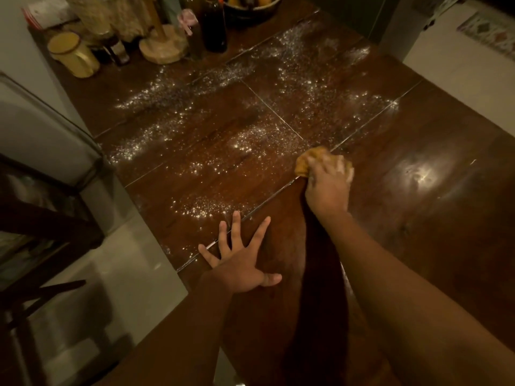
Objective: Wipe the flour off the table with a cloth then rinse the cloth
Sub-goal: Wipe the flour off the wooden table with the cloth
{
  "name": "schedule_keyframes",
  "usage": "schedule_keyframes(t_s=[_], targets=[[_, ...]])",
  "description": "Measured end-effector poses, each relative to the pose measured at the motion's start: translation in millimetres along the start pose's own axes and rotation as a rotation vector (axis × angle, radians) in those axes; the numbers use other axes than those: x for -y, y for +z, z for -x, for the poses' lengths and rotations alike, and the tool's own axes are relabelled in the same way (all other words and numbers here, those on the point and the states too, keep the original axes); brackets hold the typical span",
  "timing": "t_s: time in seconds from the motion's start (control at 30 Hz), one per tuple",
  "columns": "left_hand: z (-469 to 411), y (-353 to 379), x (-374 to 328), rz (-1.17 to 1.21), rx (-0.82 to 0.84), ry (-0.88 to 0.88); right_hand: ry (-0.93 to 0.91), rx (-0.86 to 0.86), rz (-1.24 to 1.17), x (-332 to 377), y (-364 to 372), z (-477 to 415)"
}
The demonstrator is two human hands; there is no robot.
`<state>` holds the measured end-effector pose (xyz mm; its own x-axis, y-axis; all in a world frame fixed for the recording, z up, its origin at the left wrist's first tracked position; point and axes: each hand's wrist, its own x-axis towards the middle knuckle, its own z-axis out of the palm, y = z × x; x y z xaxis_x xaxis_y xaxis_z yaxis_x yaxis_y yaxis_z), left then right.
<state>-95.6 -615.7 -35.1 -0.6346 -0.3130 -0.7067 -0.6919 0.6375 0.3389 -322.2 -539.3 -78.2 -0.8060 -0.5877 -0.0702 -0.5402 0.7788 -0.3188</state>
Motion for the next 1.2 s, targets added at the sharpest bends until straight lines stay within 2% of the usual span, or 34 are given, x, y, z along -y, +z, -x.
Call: schedule_keyframes(t_s=[0.1, 0.13, 0.2, 0.27, 0.3, 0.33, 0.37, 0.4, 0.5, 0.53, 0.57, 0.6, 0.7, 0.73, 0.77, 0.8, 0.87, 0.93, 0.97, 1.0, 1.03, 1.13, 1.17, 1.2], targets=[[-3.6, -5.3, -0.4, 0.007, 0.043, 0.002, -0.46, 0.191, 0.087, -2.9, -4.9, 6.6], [-4.4, -6.5, -0.3, 0.015, 0.053, 0.002, -0.504, 0.23, 0.124, -11.9, -11.4, 3.8], [-5.5, -7.7, -0.8, 0.019, 0.058, 0.005, -0.328, 0.177, 0.137, -29.6, -19.9, -10.8], [-6.3, -8.9, -1.8, 0.026, 0.064, 0.0, 0.006, 0.083, 0.038, -34.7, -25.0, -27.9], [-6.5, -9.1, -1.9, 0.027, 0.065, -0.002, 0.11, 0.039, 0.002, -27.0, -24.0, -33.1], [-7.0, -9.4, -2.0, 0.025, 0.065, -0.001, 0.139, 0.006, 0.008, -14.1, -20.3, -35.6], [-7.5, -9.6, -2.4, 0.019, 0.066, -0.002, 0.093, 0.0, 0.028, 0.4, -14.8, -35.2], [-7.8, -10.1, -3.0, 0.013, 0.069, -0.006, -0.032, 0.024, 0.048, 15.6, -7.8, -31.3], [-9.1, -10.4, -4.1, -0.012, 0.064, -0.017, -0.551, 0.254, 0.107, 37.1, -3.4, -20.3], [-9.9, -9.7, -4.1, -0.024, 0.056, -0.017, -0.654, 0.32, 0.136, 32.0, -10.1, -27.9], [-10.8, -9.1, -3.9, -0.035, 0.046, -0.018, -0.672, 0.336, 0.155, 23.2, -16.1, -40.1], [-11.7, -8.2, -3.6, -0.043, 0.036, -0.019, -0.605, 0.31, 0.168, 13.7, -20.4, -52.8], [-13.2, -5.7, -2.7, -0.052, 0.015, -0.027, -0.109, 0.127, 0.045, 0.1, -21.8, -72.1], [-13.3, -5.7, -2.4, -0.05, 0.016, -0.029, -0.033, 0.073, 0.052, 8.0, -16.3, -70.1], [-13.5, -6.2, -2.4, -0.048, 0.022, -0.029, -0.034, 0.045, 0.082, 19.7, -10.6, -63.1], [-13.1, -7.6, -2.6, -0.043, 0.033, -0.026, -0.107, 0.051, 0.097, 30.6, -4.0, -52.5], [-12.7, -10.5, -3.2, -0.027, 0.054, -0.017, -0.373, 0.133, 0.056, 45.3, 1.5, -26.6], [-12.0, -12.9, -3.9, -0.014, 0.063, -0.01, -0.614, 0.264, 0.047, 35.3, -3.1, -5.0], [-11.7, -13.7, -4.1, -0.01, 0.065, -0.008, -0.666, 0.301, 0.056, 20.1, -5.9, -0.6], [-11.3, -13.9, -4.3, -0.006, 0.066, -0.008, -0.64, 0.295, 0.053, 2.4, -8.9, 2.2], [-11.3, -14.0, -4.2, -0.002, 0.065, -0.008, -0.532, 0.244, 0.034, -16.0, -12.1, 5.4], [-11.3, -15.5, -4.2, 0.006, 0.068, -0.005, -0.009, -0.01, -0.066, -39.5, -18.7, 20.3], [-11.2, -16.6, -4.3, 0.005, 0.075, -0.004, 0.061, -0.06, -0.071, -32.1, -15.4, 25.7], [-10.9, -17.2, -4.7, 0.003, 0.085, -0.004, 0.032, -0.071, -0.072, -21.4, -11.1, 32.1]])
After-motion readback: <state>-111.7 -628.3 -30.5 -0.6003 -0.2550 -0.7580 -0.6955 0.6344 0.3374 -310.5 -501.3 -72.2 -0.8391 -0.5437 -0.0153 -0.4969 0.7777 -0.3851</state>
